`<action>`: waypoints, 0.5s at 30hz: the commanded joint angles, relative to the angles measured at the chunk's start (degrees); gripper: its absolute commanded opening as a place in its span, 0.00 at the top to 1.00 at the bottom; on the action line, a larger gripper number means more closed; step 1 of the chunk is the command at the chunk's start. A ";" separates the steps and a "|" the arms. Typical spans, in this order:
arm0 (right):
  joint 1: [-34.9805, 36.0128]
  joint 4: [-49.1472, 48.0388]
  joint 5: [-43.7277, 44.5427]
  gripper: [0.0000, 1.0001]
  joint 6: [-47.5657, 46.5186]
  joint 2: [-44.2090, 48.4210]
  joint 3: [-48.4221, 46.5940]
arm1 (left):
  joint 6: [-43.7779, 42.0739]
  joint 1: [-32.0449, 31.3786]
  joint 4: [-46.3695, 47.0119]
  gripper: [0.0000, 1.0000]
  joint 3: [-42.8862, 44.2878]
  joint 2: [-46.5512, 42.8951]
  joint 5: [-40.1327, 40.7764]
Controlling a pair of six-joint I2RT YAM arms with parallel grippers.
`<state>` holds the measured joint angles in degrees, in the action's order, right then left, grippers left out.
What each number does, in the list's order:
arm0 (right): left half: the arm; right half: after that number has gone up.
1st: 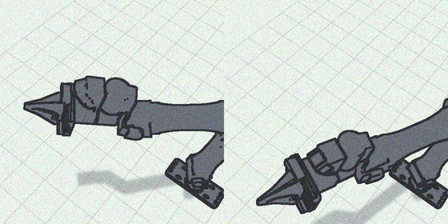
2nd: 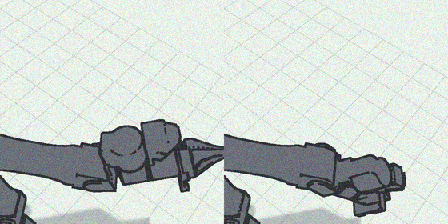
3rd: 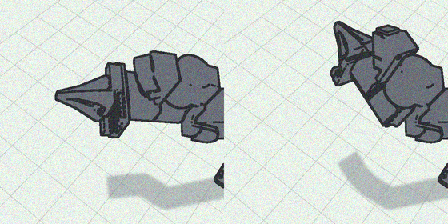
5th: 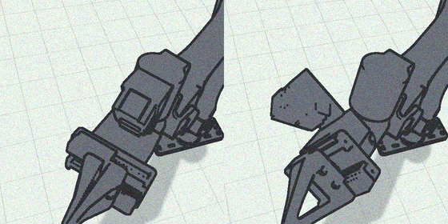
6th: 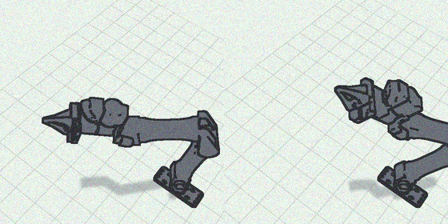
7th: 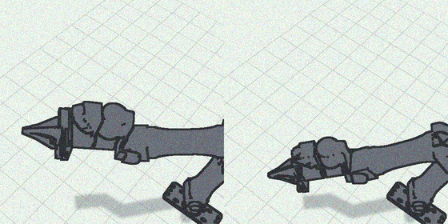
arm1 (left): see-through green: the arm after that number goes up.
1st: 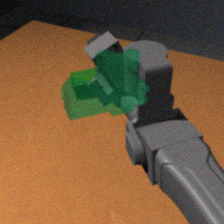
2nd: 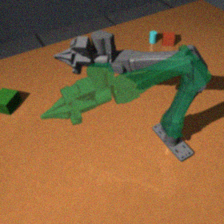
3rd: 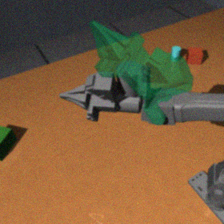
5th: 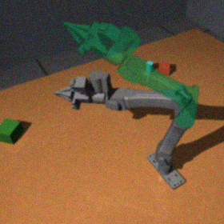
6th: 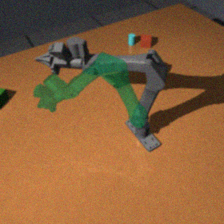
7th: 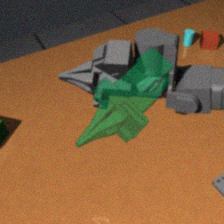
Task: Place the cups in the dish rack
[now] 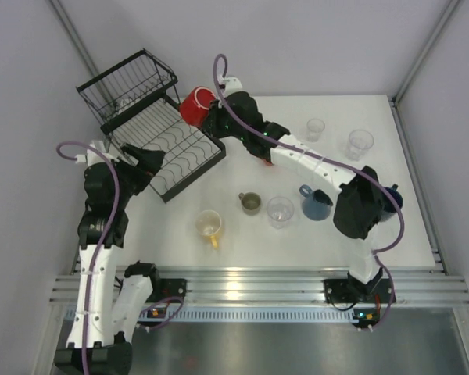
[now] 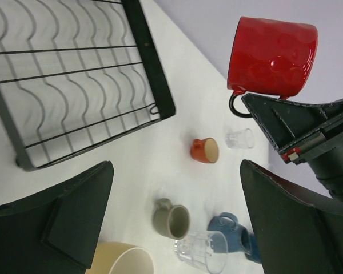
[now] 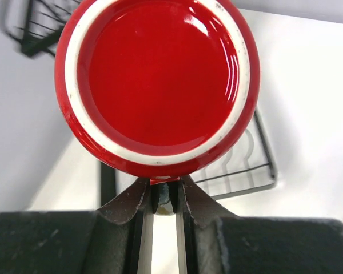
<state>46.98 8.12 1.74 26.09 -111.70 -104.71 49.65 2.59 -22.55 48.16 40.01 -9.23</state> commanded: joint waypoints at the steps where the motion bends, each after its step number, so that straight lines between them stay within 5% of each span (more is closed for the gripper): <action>1: 1.70 2.07 11.15 1.00 -9.98 -3.34 -8.22 | -4.38 -0.04 -9.44 0.02 1.41 -2.65 6.59; 7: 3.99 5.50 18.56 1.00 -17.37 -11.69 -16.21 | -3.95 -0.04 -12.61 0.02 -2.19 -6.52 7.56; 15: 4.79 2.17 17.60 1.00 -20.64 -18.28 -19.13 | -1.31 -0.22 -12.61 0.03 -6.94 -9.77 5.54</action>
<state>50.94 17.12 17.37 8.05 -130.32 -118.48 47.77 2.57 -34.98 41.67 31.31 -3.42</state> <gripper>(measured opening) 0.154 0.974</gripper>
